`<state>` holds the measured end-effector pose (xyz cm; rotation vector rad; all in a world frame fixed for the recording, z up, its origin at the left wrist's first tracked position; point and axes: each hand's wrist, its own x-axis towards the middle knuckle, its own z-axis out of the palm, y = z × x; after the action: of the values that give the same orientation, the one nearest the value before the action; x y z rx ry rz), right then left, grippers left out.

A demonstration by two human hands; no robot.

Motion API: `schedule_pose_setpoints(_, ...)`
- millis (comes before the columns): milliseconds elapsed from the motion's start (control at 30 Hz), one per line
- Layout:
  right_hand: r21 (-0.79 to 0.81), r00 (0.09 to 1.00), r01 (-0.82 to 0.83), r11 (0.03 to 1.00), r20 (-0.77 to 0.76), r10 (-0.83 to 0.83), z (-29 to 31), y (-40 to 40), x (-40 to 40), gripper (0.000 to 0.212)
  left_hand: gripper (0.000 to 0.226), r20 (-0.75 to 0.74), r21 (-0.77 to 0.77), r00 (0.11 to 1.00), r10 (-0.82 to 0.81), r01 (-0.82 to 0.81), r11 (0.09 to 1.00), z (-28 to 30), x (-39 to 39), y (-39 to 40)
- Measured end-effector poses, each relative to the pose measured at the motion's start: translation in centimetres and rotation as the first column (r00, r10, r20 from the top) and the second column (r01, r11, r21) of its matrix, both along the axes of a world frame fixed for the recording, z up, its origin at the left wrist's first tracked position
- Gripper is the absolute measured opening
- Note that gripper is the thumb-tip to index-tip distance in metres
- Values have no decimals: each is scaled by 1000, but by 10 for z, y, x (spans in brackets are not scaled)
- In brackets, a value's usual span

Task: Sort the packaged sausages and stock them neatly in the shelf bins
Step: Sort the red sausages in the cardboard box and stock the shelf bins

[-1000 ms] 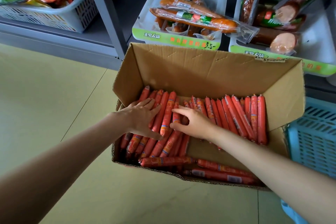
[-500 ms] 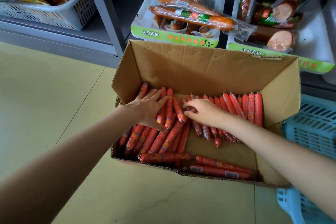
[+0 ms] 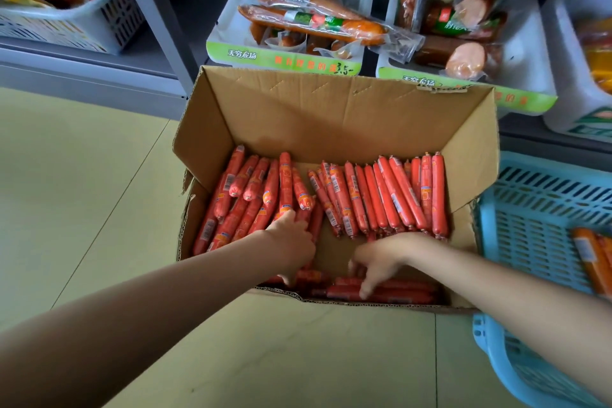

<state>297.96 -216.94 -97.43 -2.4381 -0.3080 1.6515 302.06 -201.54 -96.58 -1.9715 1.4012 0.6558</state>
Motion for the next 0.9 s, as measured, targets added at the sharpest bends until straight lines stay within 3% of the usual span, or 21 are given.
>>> schedule_pose_setpoints(100,-32,998,-44,999,-46,42,6,3,1,62,43,-70,-19,995,78,-79,997,3,8,0)
schedule_pose_setpoints(167,-15,998,-10,1000,63,11,12,-1,4,54,36,-195,-31,961,196,-205,978,11,17,0)
schedule_pose_setpoints(233,56,976,104,993,184,-112,25,-11,10,39,36,-335,-84,878,343,-391,917,25,28,2)
schedule_pose_setpoints(300,200,901,287,937,276,-335,41,-26,19,23,35,-440,-177,770,461,-578,797,42,42,8)
schedule_pose_setpoints(333,309,825,412,857,271,-495,49,-32,25,19,33,-474,-233,722,504,-655,718,48,50,11)
schedule_pose_setpoints(433,580,461,703,411,69,-885,59,-33,45,17,43,-523,-408,603,602,-797,445,61,71,22)
schedule_pose_setpoints(500,612,263,771,178,-52,-963,55,-18,62,21,51,-491,-499,530,692,-822,275,57,83,29)
schedule_pose_setpoints(600,574,130,818,22,-147,-981,44,18,83,28,42,-348,-523,442,827,-823,220,35,97,43)
schedule_pose_setpoints(700,581,124,814,-26,-216,-968,30,50,101,29,44,-249,-494,404,880,-835,243,15,102,54)
schedule_pose_setpoints(767,626,208,778,52,-178,-962,21,59,110,23,42,-225,-540,432,873,-801,257,13,103,57)
schedule_pose_setpoints(833,655,278,739,156,-85,-957,17,54,115,12,43,-266,-632,518,813,-730,259,15,102,58)
schedule_pose_setpoints(900,643,295,736,212,-23,-955,14,38,114,23,60,-321,-673,661,678,-663,328,18,97,54)
